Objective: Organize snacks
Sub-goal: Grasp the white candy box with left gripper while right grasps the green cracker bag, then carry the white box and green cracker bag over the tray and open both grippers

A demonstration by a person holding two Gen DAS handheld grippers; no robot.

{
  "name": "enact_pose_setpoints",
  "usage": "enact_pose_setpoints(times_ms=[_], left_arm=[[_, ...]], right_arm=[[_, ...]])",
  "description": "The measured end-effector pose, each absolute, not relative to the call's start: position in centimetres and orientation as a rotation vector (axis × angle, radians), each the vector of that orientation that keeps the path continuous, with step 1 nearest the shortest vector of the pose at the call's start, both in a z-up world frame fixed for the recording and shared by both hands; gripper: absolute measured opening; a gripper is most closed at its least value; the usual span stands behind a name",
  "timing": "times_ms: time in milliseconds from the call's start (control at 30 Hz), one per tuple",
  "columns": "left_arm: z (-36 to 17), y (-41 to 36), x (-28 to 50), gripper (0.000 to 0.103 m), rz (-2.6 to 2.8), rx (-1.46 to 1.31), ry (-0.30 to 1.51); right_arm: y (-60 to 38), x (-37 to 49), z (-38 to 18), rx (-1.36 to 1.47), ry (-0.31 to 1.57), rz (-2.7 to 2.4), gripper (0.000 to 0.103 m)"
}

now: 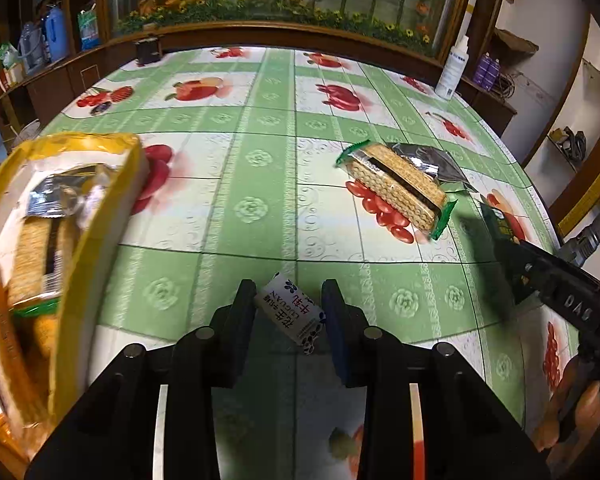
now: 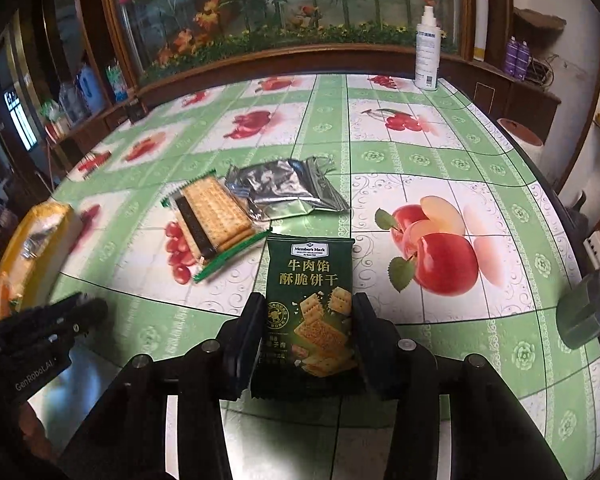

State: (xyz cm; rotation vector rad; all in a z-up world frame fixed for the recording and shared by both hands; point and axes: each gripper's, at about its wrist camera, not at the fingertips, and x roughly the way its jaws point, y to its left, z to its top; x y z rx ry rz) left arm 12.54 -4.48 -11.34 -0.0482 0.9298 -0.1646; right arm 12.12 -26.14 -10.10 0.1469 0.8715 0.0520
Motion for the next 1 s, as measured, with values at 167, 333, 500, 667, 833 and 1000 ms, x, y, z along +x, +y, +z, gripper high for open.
enact_pose_setpoints(times_ms=[167,333,500,667,833,1000], left_arm=[[-9.5,-3.6,10.8,0.031,-0.118,-0.025,0.893],[-7.7,-3.2,9.0,0.031,-0.053,0.033,0.839],[-6.4,-2.0,7.6,0.031,0.01,0.063,0.799],[-5.6,0.2,6.4,0.031,0.066,0.054,0.773],[-5.0,2.4,5.3,0.031,0.109,0.033,0.76],[-4.8,4.4,4.6,0.031,0.142,0.008,0.757]], right_arm=[[-26.4,10.2,-8.5,0.227,0.828,0.114,0.046],[-25.2,8.7,-7.2,0.236,0.802,0.16,0.046],[-23.3,7.2,-6.0,0.235,0.784,0.216,0.046],[-20.8,6.0,-4.7,0.222,0.762,0.279,0.045],[-18.0,5.2,-4.0,0.209,0.757,0.347,0.045],[-14.9,4.8,-3.9,0.188,0.769,0.409,0.045]])
